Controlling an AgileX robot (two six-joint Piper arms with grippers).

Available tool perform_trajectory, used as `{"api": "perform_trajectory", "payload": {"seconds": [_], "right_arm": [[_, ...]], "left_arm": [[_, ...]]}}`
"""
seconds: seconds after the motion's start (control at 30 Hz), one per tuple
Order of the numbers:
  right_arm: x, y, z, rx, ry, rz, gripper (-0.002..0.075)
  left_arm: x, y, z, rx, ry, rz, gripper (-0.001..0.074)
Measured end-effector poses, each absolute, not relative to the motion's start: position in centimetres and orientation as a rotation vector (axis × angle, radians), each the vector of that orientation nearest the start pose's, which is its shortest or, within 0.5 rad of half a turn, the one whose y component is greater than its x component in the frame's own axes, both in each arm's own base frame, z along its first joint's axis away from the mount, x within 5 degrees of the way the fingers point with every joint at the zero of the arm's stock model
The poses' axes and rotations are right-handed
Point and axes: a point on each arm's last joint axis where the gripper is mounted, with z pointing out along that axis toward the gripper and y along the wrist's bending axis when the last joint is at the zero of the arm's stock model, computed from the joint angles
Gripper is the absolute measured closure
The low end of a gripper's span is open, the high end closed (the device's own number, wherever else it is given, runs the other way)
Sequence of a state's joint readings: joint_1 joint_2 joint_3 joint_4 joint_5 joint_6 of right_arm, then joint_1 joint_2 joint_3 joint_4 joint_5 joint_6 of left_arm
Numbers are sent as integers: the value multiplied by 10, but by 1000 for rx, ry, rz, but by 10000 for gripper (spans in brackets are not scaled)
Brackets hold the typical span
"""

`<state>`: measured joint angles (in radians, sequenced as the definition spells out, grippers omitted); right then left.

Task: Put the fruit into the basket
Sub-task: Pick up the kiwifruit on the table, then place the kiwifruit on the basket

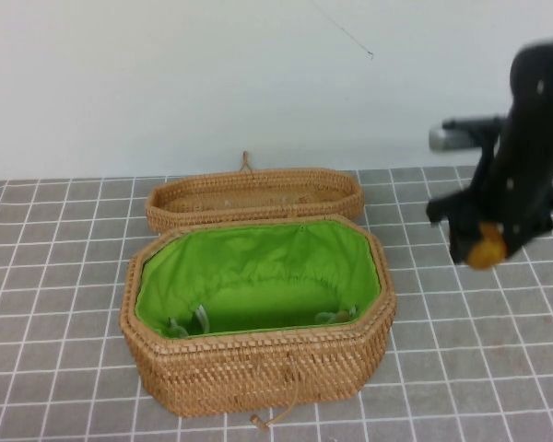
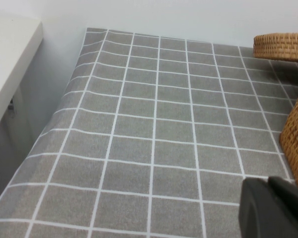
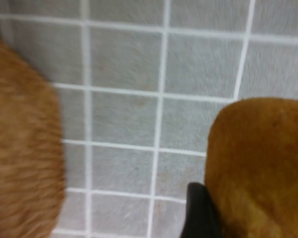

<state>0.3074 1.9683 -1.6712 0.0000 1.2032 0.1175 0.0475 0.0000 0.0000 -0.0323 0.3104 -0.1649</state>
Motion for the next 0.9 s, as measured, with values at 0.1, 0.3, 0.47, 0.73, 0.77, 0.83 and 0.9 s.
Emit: {"api": "perform_trajectory", "payload": {"seconds": [0.1,0.3,0.47,0.73,0.77,0.83,0.9], "right_arm": [[394,129,280,-309,2938,116,347],[392,165,330,-389,2771,597,347],[372,211,338,-590,2699,819,347],[331,286,308,-1083,2659,710,347],[329,293,301,-1125,2660,690,347],[326,305,284,-1196,2677,628,347],[327,312,265,-1236,2708,556,347]], "left_arm": [[54,2,185,-211,1783,-115,738],[54,2,185,-212,1783,-116,738],[54,2,185,-212,1783,-116,738],[54,2,185,-212,1783,-116,738],[54,2,185,-212,1783,-116,738],[54,2,185,-212,1783,-116,738],[54,2,185,-212,1783,-116,738]]}}
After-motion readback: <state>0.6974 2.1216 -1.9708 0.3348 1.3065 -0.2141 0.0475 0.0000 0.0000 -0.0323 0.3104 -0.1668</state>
